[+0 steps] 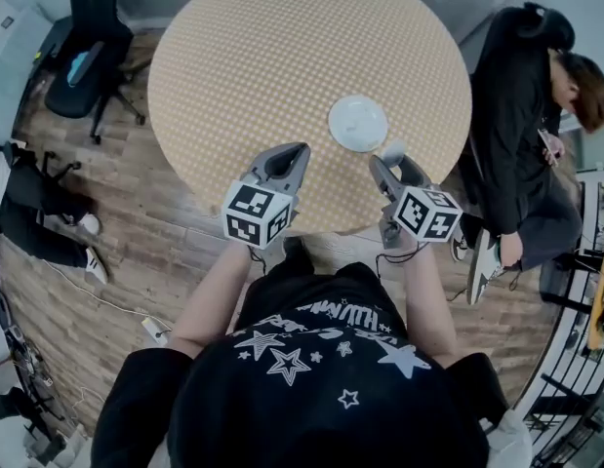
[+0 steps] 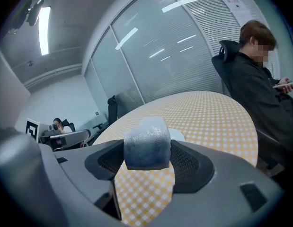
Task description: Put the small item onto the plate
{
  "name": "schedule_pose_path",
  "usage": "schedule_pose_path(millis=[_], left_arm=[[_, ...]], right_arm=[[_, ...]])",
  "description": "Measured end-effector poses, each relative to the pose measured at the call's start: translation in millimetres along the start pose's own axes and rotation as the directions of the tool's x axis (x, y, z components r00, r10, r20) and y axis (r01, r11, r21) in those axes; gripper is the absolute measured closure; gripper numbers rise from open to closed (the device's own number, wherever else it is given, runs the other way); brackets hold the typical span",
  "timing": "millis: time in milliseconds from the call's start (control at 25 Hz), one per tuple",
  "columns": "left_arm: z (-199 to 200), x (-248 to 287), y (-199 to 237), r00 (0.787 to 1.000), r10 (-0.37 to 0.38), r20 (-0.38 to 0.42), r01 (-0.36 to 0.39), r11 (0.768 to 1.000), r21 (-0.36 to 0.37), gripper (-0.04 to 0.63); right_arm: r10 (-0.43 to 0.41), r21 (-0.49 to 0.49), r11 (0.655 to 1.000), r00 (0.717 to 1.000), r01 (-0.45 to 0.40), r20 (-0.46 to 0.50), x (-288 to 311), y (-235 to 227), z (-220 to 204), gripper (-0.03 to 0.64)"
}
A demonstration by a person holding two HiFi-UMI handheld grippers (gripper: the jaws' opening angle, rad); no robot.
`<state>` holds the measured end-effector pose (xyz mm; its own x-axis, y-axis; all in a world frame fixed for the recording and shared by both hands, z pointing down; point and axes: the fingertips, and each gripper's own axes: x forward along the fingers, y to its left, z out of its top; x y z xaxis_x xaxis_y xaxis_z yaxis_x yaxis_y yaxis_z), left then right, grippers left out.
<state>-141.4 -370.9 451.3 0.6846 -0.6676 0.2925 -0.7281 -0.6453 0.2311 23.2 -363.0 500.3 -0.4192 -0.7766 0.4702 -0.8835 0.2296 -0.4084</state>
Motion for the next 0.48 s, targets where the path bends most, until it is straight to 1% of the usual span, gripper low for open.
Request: schedule_pose_path(millis=[280,480], left_arm=[[-12,8,12,0.999,-0.008,-0.034,0.008,1.000,-0.004,0.586],[-11,18,19,0.999,-0.002,-0.045,0.002,1.000,-0.004,0.587]], right_arm=[[-0.015,-0.013,1.000,1.000,0.015,-0.023,15,-5,-6,0.310],[-0.003,-0.019,1.000,0.999,0.002,-0.045,35,-10,-4,0.310]])
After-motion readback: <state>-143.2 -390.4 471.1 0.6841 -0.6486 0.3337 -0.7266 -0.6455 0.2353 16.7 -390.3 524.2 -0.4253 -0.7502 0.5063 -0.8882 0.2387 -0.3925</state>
